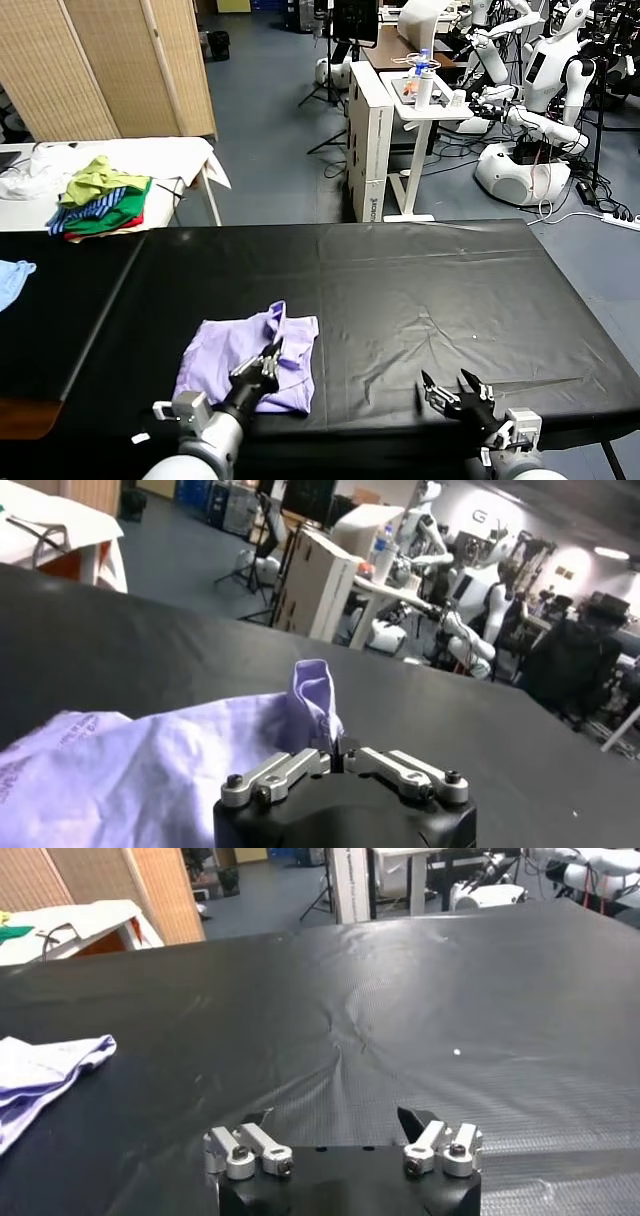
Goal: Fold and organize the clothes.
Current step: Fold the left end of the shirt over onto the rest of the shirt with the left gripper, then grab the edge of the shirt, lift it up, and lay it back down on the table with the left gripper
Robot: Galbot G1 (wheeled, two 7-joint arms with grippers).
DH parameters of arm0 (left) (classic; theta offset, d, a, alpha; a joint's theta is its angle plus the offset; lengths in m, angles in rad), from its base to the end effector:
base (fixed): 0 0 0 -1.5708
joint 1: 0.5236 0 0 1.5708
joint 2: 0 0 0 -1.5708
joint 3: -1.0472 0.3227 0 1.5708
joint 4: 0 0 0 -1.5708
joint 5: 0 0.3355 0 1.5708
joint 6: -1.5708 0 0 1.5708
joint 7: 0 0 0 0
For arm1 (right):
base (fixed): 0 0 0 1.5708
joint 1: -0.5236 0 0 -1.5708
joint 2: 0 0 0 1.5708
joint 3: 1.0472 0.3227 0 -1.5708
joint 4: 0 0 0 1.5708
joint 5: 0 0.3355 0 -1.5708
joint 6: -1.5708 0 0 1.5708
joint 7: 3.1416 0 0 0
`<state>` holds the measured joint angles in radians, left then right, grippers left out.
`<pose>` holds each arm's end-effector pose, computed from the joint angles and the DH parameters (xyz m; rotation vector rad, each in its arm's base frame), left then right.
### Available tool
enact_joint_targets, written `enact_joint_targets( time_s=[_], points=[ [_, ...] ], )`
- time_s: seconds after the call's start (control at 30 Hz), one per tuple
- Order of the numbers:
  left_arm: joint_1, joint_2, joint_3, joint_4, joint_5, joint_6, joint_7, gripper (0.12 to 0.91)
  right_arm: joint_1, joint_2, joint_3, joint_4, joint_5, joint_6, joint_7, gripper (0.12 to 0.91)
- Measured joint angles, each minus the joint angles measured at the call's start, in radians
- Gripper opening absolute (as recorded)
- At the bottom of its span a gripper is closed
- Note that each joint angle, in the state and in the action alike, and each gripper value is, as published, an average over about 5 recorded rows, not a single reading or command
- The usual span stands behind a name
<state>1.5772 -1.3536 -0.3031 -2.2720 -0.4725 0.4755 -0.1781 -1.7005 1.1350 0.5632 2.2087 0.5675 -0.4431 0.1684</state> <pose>0.1573 -0.0319 -0.2264 -0.3439 -2.6737 0.4018 0.1489 -0.0616 -0.2486 0.1267 -2.6162 -0.1320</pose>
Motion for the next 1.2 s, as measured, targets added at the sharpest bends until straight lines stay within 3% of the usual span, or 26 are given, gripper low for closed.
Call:
enact_joint_targets(
  time_s=[0.27, 0.33, 0.53, 0.63, 0.73, 0.93, 1.2],
  points=[
    [-0.024, -0.025, 0.015, 0.054, 0.025, -0.011, 0.008, 0.175, -0.005, -0.026, -0.02, 0.003, -0.006, 0.008, -0.022, 0.907],
    [-0.025, -0.033, 0.021, 0.065, 0.035, -0.015, 0.016, 0.219, 0.0, -0.04, -0.026, 0.005, -0.004, 0.011, -0.03, 0.907],
    [-0.024, -0.063, 0.033, 0.065, 0.034, -0.021, 0.023, 0.565, 0.019, -0.105, -0.066, 0.012, 0.006, 0.051, -0.071, 0.907],
    [-0.019, -0.071, 0.023, 0.052, 0.021, -0.027, 0.042, 0.753, 0.037, -0.149, -0.1, 0.016, 0.013, 0.066, -0.086, 0.907],
    [-0.019, -0.064, -0.006, 0.043, 0.025, -0.04, 0.063, 0.874, 0.07, -0.19, -0.153, 0.028, 0.019, 0.075, -0.104, 0.907],
    [-0.018, 0.002, -0.136, 0.047, 0.045, -0.079, 0.07, 0.906, 0.197, -0.268, -0.305, 0.046, -0.021, 0.115, -0.178, 0.907],
    [0.006, 0.072, -0.29, 0.066, 0.067, -0.085, 0.07, 0.907, 0.408, -0.358, -0.518, 0.013, -0.099, 0.13, -0.275, 0.907]
  ],
)
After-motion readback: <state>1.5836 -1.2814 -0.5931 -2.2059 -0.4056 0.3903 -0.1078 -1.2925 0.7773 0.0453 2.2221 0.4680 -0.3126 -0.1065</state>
